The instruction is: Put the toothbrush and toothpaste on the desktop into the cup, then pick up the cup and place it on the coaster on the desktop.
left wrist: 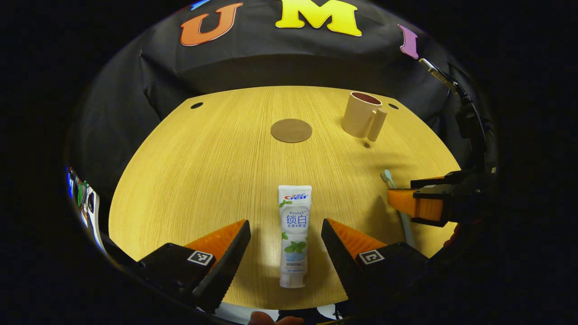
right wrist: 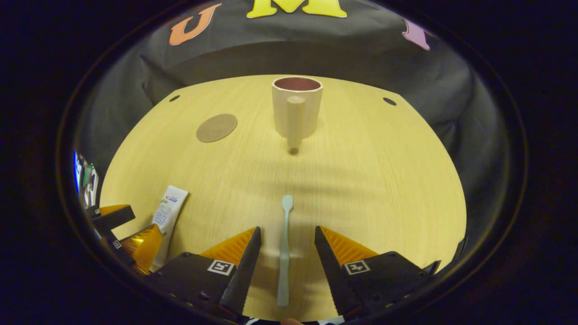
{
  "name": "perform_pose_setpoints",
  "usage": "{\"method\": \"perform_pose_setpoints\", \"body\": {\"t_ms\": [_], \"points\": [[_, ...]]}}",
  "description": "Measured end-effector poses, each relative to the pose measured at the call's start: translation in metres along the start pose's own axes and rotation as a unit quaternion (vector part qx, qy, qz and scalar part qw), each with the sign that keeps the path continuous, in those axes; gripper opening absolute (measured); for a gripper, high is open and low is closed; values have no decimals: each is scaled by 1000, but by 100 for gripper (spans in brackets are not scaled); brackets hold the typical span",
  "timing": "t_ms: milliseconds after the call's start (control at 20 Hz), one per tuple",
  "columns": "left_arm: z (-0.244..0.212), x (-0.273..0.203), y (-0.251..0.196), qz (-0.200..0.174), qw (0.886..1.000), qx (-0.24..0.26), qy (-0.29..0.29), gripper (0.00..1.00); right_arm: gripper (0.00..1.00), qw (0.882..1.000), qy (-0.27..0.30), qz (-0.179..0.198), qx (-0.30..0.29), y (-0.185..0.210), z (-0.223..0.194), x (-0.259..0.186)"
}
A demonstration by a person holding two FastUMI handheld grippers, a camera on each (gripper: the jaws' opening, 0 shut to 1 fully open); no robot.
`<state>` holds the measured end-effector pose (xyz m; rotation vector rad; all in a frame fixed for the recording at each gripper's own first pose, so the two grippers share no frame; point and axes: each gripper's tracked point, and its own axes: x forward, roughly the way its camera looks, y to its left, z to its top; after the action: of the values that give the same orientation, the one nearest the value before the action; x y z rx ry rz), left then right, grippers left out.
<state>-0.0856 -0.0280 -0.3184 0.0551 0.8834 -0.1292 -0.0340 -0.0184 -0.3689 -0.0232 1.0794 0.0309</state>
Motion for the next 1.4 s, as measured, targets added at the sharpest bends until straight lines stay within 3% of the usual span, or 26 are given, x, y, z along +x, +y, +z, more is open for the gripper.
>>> {"method": "perform_pose_setpoints", "body": {"t_ms": [100, 200, 250, 350, 450, 500, 550, 1250, 1400], "points": [[0, 3, 0, -1, 1000, 2, 3, 100, 69, 1000, 8, 5, -2, 4, -3, 4], [0, 2, -1, -1, 1000, 2, 3, 100, 55, 1000, 15, 14, -3, 9, -5, 9], [-1, 1, -1, -2, 1000, 2, 4, 100, 58, 1000, 16, 15, -2, 10, -6, 14], [-2, 5, -3, -6, 1000, 2, 5, 100, 37, 1000, 20, 18, 5, 10, -4, 12], [-4, 5, -5, -9, 1000, -1, 8, 100, 36, 1000, 20, 17, 16, 6, 1, 9], [-5, 6, -6, -10, 1000, -2, 9, 100, 29, 999, 19, 14, 24, 4, 0, 16], [-5, 7, -7, -10, 1000, -2, 10, 100, 3, 999, 21, 17, 27, 4, -1, 14], [-18, 24, -11, -13, 1000, 1, 25, 100, 0, 998, 6, 37, 51, 3, 8, -6], [-22, 31, -10, -9, 999, 1, 31, 90, 1, 998, -1, 39, 50, 2, 11, -15]]}}
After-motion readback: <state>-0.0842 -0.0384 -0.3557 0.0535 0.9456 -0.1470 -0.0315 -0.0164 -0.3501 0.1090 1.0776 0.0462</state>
